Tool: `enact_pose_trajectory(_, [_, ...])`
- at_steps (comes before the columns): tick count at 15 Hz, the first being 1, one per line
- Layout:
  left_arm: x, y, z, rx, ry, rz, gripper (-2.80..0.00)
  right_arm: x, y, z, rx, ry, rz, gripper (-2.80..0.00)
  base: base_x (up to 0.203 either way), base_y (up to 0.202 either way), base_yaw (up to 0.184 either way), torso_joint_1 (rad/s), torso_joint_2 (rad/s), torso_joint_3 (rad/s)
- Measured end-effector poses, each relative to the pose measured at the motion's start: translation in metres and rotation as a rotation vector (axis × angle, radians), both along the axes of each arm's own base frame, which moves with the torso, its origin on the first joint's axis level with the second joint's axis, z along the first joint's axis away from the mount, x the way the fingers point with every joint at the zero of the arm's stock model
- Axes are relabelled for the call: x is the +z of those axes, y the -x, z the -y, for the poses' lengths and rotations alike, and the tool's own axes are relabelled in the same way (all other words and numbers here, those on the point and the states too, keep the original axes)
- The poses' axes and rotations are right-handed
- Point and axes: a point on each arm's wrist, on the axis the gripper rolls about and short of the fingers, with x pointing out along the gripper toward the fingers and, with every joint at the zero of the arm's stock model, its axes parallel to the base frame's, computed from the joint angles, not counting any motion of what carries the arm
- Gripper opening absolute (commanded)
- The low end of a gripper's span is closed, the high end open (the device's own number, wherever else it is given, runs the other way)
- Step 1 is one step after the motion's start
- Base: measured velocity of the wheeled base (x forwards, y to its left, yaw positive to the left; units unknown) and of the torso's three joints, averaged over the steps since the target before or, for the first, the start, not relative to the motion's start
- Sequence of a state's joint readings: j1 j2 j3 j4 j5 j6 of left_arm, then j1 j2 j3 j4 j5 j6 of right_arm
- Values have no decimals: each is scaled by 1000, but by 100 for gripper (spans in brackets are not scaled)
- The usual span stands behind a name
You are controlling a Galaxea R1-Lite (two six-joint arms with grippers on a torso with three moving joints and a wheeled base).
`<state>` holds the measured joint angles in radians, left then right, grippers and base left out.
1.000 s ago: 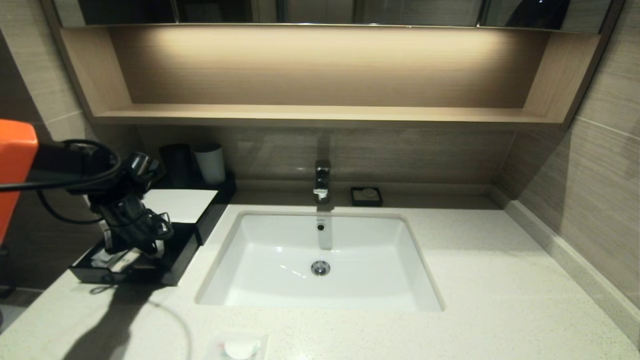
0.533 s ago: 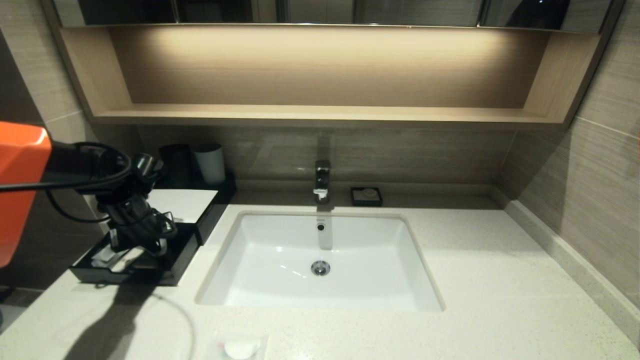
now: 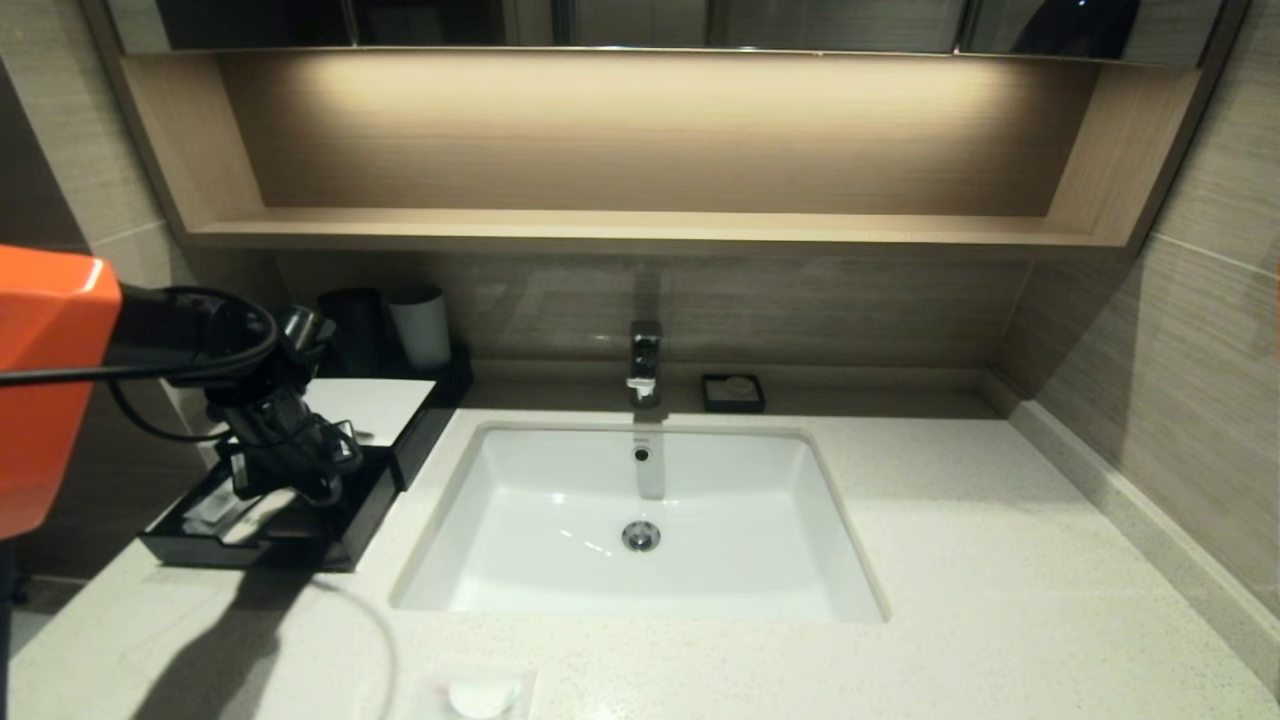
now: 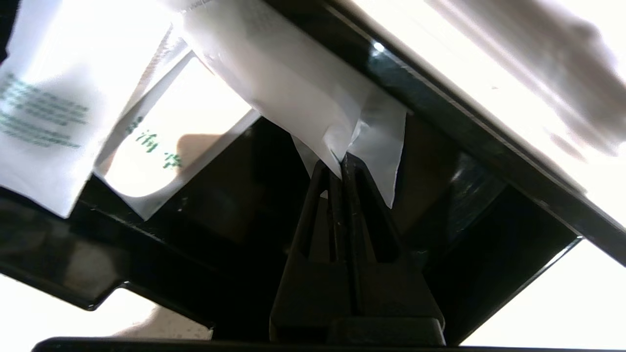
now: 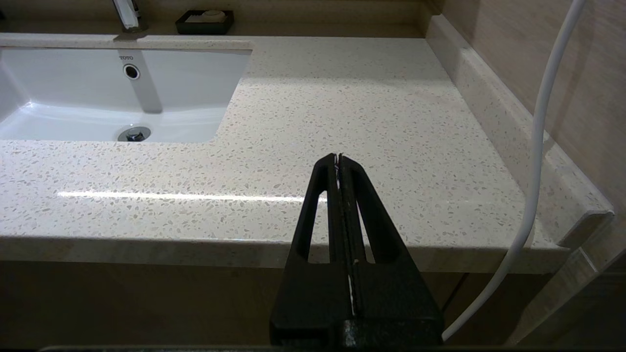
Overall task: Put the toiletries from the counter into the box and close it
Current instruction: Place the bathroom toiletry into the drawer, then pick up the bathroom toiletry
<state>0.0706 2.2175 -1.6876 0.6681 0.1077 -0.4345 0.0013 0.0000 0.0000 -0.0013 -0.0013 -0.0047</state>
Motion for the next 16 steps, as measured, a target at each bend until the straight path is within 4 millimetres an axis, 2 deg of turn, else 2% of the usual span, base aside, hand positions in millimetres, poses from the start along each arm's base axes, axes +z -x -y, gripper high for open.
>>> enact_pose_trajectory(1, [0, -1, 0, -1, 0, 0, 0, 0, 0, 0, -1, 0, 0, -280, 0, 0, 0, 0, 0, 0])
enact_pose_trajectory(4, [-1, -1, 1, -2, 1, 0, 0, 0, 0, 0, 0, 0, 0, -280, 0, 0, 0, 0, 0, 0])
enact_pose_trajectory(7, [7, 3, 1, 0, 0, 9, 0, 0, 0, 0, 0, 0, 0, -280, 0, 0, 0, 0, 0, 0])
enact_pose_trajectory(12, [34, 17, 1, 5, -9, 54, 0, 0, 0, 0, 0, 0, 0, -280, 0, 0, 0, 0, 0, 0])
enact_pose_trajectory(16, [65, 40, 3, 5, -12, 103, 0, 0, 0, 0, 0, 1, 0, -280, 0, 0, 0, 0, 0, 0])
